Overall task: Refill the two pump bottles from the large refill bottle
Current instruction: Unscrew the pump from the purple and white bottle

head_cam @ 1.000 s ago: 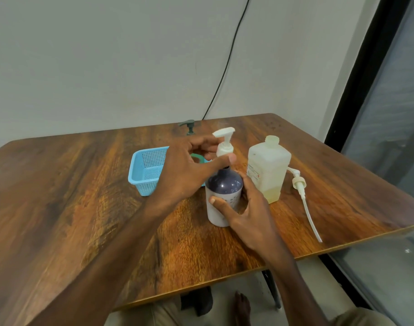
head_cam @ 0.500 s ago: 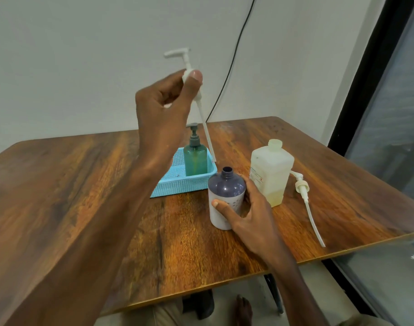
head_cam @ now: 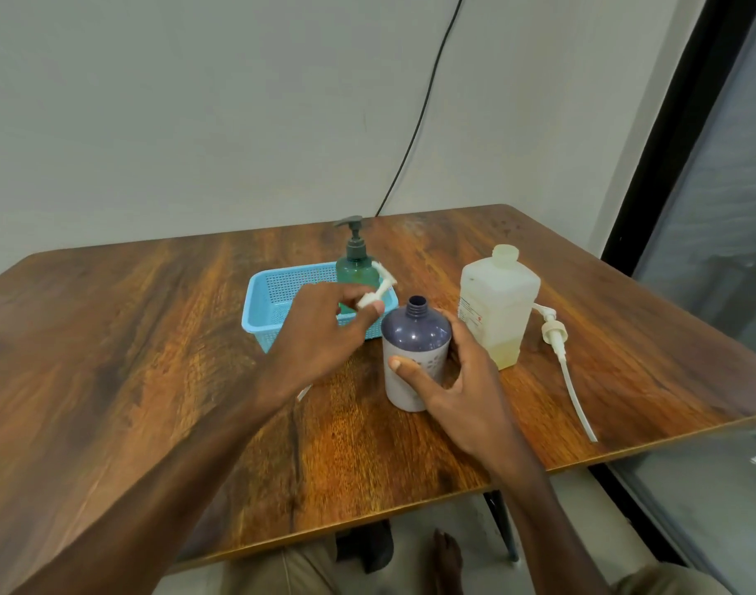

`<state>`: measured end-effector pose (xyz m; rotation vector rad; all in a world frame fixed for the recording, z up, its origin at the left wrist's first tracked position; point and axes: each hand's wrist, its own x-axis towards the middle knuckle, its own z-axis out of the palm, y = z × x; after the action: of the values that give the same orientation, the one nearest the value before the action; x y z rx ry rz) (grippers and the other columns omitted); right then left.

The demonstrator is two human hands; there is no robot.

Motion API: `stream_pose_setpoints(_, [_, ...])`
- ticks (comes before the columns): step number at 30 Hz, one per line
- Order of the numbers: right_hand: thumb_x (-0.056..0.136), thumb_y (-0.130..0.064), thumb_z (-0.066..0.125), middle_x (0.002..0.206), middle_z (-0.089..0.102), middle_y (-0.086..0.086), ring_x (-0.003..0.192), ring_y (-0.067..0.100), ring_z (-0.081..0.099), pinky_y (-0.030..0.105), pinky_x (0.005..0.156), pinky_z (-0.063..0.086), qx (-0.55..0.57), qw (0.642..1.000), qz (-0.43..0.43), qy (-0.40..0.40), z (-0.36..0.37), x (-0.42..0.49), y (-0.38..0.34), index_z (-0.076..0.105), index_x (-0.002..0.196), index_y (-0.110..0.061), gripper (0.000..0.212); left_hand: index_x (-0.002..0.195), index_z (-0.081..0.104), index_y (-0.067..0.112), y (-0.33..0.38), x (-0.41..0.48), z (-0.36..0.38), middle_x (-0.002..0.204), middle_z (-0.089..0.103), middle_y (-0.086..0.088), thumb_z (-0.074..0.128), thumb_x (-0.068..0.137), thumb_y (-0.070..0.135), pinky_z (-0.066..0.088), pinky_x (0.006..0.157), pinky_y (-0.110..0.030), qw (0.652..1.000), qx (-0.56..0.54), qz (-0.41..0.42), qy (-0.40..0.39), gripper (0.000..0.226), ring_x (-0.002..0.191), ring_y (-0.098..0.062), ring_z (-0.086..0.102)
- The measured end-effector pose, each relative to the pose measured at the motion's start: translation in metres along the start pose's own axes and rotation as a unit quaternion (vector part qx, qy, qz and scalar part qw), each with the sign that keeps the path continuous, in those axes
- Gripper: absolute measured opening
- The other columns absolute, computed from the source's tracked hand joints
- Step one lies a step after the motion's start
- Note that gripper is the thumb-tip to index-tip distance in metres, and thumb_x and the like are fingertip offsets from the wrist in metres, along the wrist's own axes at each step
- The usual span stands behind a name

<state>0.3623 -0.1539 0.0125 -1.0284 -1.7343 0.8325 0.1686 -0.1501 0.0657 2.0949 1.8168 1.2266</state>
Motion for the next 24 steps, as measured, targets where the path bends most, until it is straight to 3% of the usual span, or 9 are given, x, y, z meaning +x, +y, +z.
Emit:
stream_pose_setpoints(4, [0.082,-0.046,0.077,0.140,0.055,-0.017,0.131,0.001,0.049,0.031,0.108,0.048,-0.003,1.000,0.000,0.001,0.001,0.000,0.001,0.044,0.144,-0.030,0.072,0.111,0.080,0.025,-0.018,-0.017,0.003,0.101,0.076,0.016,0.074,0.093,0.031,0.042,0.071,-0.014,0.998,0.032,-0.012,-0.050,0.019,0.080,0.013,0.058])
stream_pose_setpoints(8, [0.082,-0.045,0.078,0.141,0.055,-0.017,0.133,0.003,0.048,0.034,0.110,0.047,-0.004,1.000,0.001,0.004,0.000,-0.001,0.001,0.044,0.144,-0.031,0.072,0.103,0.079,0.028,-0.034,-0.028,0.007,0.091,0.074,0.018,0.084,0.082,0.038,0.048,0.065,-0.018,0.989,0.067,-0.055,-0.115,0.024,0.079,0.006,0.063])
stream_pose_setpoints(12, [0.082,-0.043,0.078,0.139,0.053,-0.021,0.134,0.002,0.046,0.017,0.106,0.043,-0.012,1.000,0.001,0.004,0.001,-0.001,0.001,0.044,0.138,-0.037,0.066,0.093,0.077,0.027,-0.039,-0.032,0.013,0.080,0.073,0.016,0.087,0.077,0.042,0.055,0.067,-0.024,0.988,0.072,-0.068,-0.123,0.024,0.074,0.001,0.066])
stream_pose_setpoints(16, [0.082,-0.043,0.078,0.134,0.050,-0.027,0.130,-0.004,0.045,0.005,0.098,0.037,-0.016,1.000,0.008,0.003,0.001,-0.001,0.000,0.041,0.139,-0.039,0.068,0.093,0.079,0.031,-0.044,-0.032,0.015,0.083,0.073,0.021,0.082,0.078,0.050,0.056,0.069,-0.028,0.988,0.076,-0.041,-0.129,0.025,0.079,0.002,0.066])
stream_pose_setpoints(18, [0.082,-0.043,0.078,0.130,0.050,-0.031,0.125,-0.011,0.045,0.002,0.095,0.036,-0.015,1.000,0.008,0.005,0.001,-0.001,-0.001,0.041,0.138,-0.040,0.067,0.098,0.079,0.032,-0.047,-0.033,0.016,0.091,0.073,0.023,0.079,0.077,0.057,0.056,0.075,-0.034,0.987,0.092,-0.034,-0.124,0.032,0.087,-0.002,0.064])
stream_pose_setpoints(24, [0.082,-0.045,0.077,0.127,0.049,-0.033,0.119,-0.017,0.046,-0.002,0.090,0.038,-0.016,1.000,0.011,0.002,0.000,-0.001,-0.002,0.041,0.139,-0.039,0.068,0.124,0.069,0.033,-0.041,-0.035,0.011,0.120,0.065,0.019,0.077,0.076,0.064,0.044,0.084,-0.028,0.986,0.129,0.005,-0.103,0.058,0.111,-0.008,0.048])
